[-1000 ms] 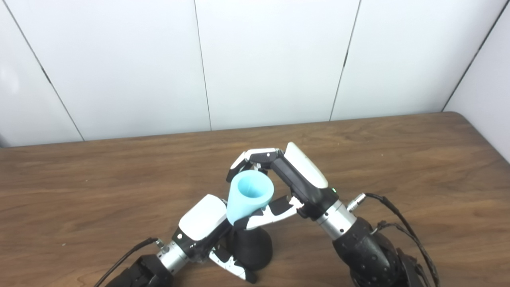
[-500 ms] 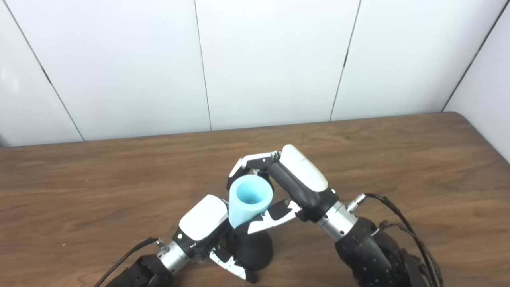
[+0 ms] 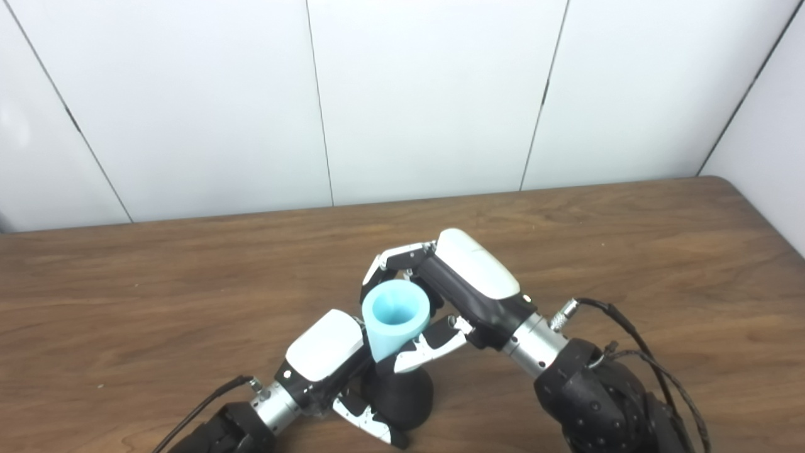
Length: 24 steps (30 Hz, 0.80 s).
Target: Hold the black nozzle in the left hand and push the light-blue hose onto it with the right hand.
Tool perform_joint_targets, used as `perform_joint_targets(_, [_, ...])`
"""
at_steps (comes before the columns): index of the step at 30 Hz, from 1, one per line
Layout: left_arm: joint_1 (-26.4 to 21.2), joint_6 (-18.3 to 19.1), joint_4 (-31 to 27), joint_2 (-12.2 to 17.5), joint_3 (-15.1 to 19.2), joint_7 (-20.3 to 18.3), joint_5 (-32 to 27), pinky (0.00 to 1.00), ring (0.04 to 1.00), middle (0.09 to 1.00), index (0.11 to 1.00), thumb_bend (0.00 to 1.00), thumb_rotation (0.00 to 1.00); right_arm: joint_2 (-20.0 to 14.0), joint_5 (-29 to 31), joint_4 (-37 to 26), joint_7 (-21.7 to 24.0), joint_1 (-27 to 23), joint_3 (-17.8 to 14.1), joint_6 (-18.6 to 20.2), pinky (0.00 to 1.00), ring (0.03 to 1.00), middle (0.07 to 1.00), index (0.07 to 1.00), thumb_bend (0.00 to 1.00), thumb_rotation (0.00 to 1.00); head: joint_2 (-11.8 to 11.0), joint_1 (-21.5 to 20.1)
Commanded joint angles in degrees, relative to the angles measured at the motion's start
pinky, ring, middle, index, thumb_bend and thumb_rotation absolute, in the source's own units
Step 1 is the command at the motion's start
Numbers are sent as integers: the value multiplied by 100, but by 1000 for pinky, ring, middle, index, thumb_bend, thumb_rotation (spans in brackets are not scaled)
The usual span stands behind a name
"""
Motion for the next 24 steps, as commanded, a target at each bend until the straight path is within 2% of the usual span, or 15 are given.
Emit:
perform_joint_targets(1, [209, -94, 127, -8, -169, -216, 116, 96, 148, 214, 482, 520, 43, 22, -30, -216, -13, -214, -36, 7, 75, 130, 470, 481, 528, 0, 8, 6])
perform_joint_targets(10, [214, -92, 140, -17, -152, -251, 108, 97, 146, 210, 483, 520, 43, -12, 102, -85, -184, -99, -65, -226, 85, 144, 472, 482, 527, 0, -3, 14])
perform_joint_targets(11, [211, -93, 140, -13, -162, -234, 109, 97, 147, 210, 482, 520, 43, -8, 138, -55, -241, -67, -77, -280, 96, 160, 442, 512, 521, 0, -9, 23])
perform_joint_targets(13, [215, -92, 142, -18, -156, -240, 97, 96, 146, 209, 482, 520, 43, -2, 205, 10, -365, -7, -102, -399, 108, 178, 442, 524, 520, 0, -13, 32])
perform_joint_targets(19, [225, -87, 136, -30, -136, -278, 112, 92, 144, 206, 482, 520, 43, -16, 365, 238, -730, 147, -165, -814, 123, 184, 434, 531, 519, 0, -14, 48])
perform_joint_targets(22, [230, -80, 120, -35, -120, -314, 134, 91, 144, 204, 483, 520, 44, -22, 431, 316, -832, 215, -193, -956, 159, 234, 446, 522, 521, 0, -16, 60])
perform_joint_targets(24, [238, -77, 100, -40, -101, -346, 110, 92, 146, 210, 483, 520, 44, -14, 468, 349, -897, 250, -209, -1028, 150, 219, 444, 525, 521, 0, -19, 65])
